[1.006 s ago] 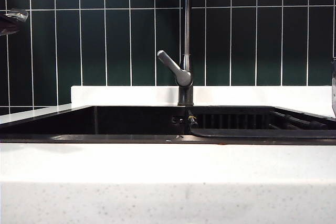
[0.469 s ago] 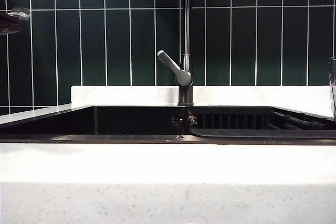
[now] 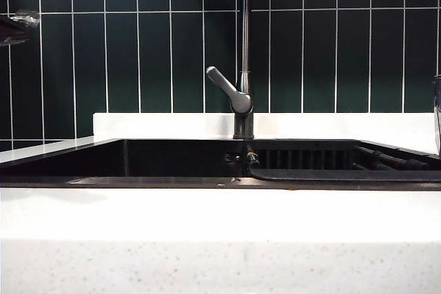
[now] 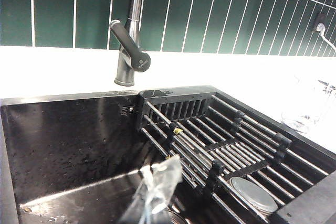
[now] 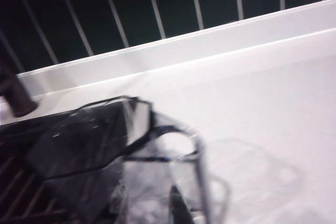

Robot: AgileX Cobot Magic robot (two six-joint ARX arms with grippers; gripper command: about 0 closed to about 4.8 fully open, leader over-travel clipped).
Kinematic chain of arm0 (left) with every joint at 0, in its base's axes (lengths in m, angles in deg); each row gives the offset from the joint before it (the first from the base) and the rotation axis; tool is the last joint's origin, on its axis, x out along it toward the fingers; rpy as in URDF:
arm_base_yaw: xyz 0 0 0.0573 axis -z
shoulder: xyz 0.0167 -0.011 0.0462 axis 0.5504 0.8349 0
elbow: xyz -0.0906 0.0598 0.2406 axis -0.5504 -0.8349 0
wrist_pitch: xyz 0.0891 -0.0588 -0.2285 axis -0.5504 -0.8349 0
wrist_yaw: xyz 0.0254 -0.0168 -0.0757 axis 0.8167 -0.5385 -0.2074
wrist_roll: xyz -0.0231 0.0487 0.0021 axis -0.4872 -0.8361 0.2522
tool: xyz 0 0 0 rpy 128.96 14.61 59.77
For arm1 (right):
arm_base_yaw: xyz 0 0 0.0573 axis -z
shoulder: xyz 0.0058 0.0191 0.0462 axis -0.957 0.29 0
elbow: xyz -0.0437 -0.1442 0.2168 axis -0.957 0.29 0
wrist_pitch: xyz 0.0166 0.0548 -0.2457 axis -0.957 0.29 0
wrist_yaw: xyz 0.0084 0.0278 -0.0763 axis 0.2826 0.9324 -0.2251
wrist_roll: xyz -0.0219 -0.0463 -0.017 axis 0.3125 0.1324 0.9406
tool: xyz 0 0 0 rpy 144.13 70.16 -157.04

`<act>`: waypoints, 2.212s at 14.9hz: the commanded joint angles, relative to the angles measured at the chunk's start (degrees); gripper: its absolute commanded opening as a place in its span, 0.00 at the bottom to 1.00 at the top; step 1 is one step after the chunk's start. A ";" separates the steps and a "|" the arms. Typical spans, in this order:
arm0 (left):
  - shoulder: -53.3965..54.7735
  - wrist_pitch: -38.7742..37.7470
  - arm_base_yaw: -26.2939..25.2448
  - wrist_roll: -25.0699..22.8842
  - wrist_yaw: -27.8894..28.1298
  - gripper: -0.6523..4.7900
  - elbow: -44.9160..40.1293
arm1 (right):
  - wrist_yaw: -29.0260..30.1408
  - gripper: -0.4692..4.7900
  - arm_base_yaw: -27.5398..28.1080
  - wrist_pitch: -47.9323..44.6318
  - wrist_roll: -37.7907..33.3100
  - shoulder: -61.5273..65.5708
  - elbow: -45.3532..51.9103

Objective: Pick up the mug next to the sink, go to the faucet to get some water, pour the water into the sink, and finally put the mug back to its place.

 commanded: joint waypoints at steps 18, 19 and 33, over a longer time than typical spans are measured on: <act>-0.35 3.13 -0.07 -2.51 12.13 0.11 0.07 | -10.34 0.08 -3.41 40.11 7.06 -43.12 0.00; -0.33 2.82 -0.07 -3.56 14.10 0.11 0.07 | -12.24 0.08 -4.57 39.95 8.02 -43.12 0.42; -0.35 6.03 -0.09 -4.81 26.56 0.11 0.17 | -27.89 0.08 -24.09 38.88 14.43 -43.12 0.46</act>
